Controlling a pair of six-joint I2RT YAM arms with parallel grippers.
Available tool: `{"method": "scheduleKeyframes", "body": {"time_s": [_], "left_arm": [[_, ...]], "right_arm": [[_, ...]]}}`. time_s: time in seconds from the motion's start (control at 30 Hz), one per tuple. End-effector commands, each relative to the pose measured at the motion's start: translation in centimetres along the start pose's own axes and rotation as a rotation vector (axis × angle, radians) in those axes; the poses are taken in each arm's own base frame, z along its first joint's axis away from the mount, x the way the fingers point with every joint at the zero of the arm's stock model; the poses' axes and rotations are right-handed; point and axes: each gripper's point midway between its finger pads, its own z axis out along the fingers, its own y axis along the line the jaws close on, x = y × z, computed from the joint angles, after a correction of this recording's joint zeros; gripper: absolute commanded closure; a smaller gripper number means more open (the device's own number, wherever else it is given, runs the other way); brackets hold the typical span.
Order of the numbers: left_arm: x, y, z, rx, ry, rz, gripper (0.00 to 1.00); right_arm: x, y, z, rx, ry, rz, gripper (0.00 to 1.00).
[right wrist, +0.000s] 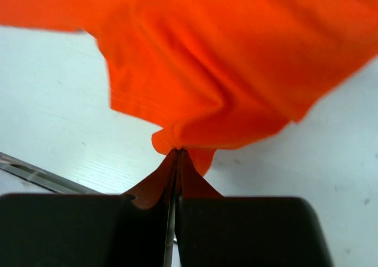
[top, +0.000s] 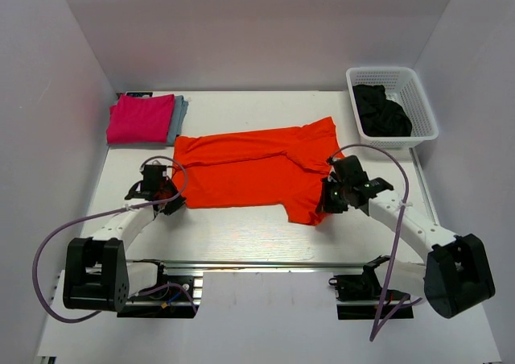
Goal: Fold and stack the t-shirts
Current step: Grap the side of the flattened tshirt closest away from the robot with both arms
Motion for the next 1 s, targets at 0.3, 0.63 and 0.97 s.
{"method": "scheduleKeyframes", "body": {"time_s": [0.3, 0.63, 0.97], "left_arm": [[-7.4, -3.1, -1.4, -0.016, -0.153, -0.055, 1.00], [-3.0, 3.0, -1.6, -0.302, -0.009, -0.054, 0.49], [-2.4, 4.2, 0.4, -0.351, -0.019, -0.103, 0.48]], "right_arm": [[-11.4, 0.5, -0.5, 0.060, -0.233, 0.035, 1.00], [-10.7, 0.8, 1.0, -0.041, -0.141, 0.036, 1.00], [-9.6, 0.6, 1.2, -0.065, -0.126, 0.031, 1.00]]}}
